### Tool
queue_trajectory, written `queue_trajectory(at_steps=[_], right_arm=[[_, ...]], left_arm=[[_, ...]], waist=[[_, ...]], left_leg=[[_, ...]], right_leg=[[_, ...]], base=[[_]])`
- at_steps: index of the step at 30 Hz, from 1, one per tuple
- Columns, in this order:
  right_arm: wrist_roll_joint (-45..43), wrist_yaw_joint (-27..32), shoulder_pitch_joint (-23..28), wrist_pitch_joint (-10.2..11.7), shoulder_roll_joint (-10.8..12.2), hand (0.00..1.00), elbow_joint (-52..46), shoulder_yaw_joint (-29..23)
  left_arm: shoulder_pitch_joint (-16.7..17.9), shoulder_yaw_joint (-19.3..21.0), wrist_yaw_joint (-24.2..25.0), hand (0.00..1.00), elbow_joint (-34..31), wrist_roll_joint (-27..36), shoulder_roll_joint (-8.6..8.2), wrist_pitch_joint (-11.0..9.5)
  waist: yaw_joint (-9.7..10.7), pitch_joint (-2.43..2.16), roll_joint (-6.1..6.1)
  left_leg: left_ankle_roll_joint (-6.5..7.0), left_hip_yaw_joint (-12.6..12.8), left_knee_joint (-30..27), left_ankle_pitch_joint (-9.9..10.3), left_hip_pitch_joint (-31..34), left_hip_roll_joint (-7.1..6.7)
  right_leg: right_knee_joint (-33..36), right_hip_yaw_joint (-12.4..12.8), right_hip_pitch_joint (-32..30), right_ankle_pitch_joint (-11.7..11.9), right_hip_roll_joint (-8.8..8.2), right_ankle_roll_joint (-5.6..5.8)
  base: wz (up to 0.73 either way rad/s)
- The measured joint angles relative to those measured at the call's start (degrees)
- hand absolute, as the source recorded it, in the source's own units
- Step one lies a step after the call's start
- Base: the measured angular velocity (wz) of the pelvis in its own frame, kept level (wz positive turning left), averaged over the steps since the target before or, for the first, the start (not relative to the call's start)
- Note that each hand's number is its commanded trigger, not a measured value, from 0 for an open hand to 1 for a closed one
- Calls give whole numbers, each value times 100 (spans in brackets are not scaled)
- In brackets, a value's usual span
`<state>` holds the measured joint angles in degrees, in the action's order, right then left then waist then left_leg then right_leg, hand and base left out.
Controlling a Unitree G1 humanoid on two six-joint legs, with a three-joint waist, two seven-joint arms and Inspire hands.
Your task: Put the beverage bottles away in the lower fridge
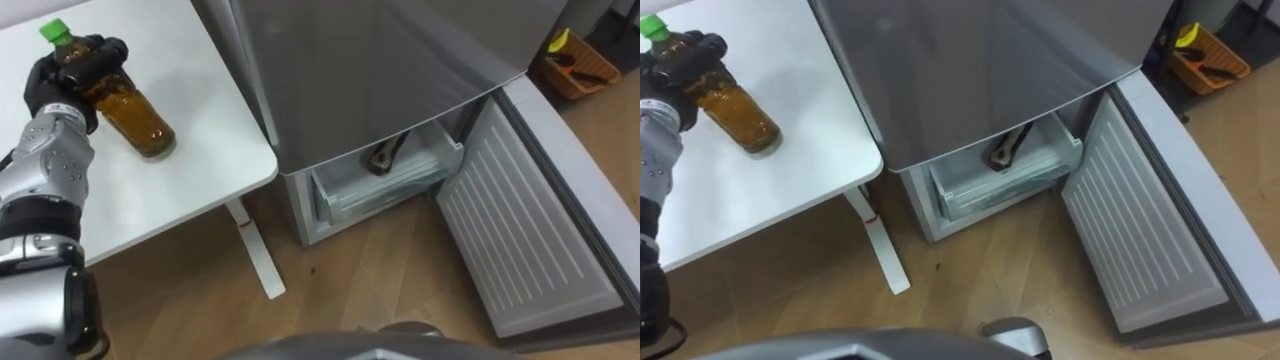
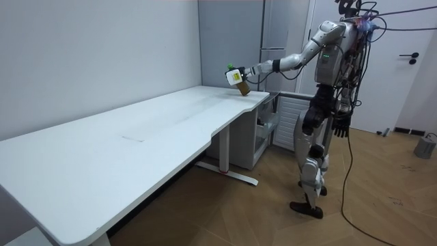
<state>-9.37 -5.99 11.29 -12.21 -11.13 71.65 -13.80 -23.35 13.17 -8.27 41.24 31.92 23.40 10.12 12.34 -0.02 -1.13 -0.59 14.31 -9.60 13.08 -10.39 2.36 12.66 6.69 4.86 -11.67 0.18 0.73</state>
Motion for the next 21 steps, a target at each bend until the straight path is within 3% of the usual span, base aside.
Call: queue_trajectory(at_steps=[8,16,21], right_arm=[[-49,41,-8,96,0,0,-60,2],[-40,39,-227,233,1,0,-24,22],[3,33,-240,289,3,0,-15,140]], left_arm=[[-2,-132,-5,100,-52,-78,0,0],[-1,-518,-7,100,-560,-154,-24,-2],[1,-668,35,100,-903,-91,-63,-3]], waist=[[10,-33,-61],[-1,-12,-61],[-13,30,-120]], left_leg=[[0,-24,-2,1,74,2],[1,-39,-20,0,162,7],[1,-41,-9,0,159,13]], right_leg=[[17,0,-58,33,1,6],[-2,-20,-88,87,-3,11],[-15,-29,-86,97,-1,8]], base=[[0],[0],[0]])
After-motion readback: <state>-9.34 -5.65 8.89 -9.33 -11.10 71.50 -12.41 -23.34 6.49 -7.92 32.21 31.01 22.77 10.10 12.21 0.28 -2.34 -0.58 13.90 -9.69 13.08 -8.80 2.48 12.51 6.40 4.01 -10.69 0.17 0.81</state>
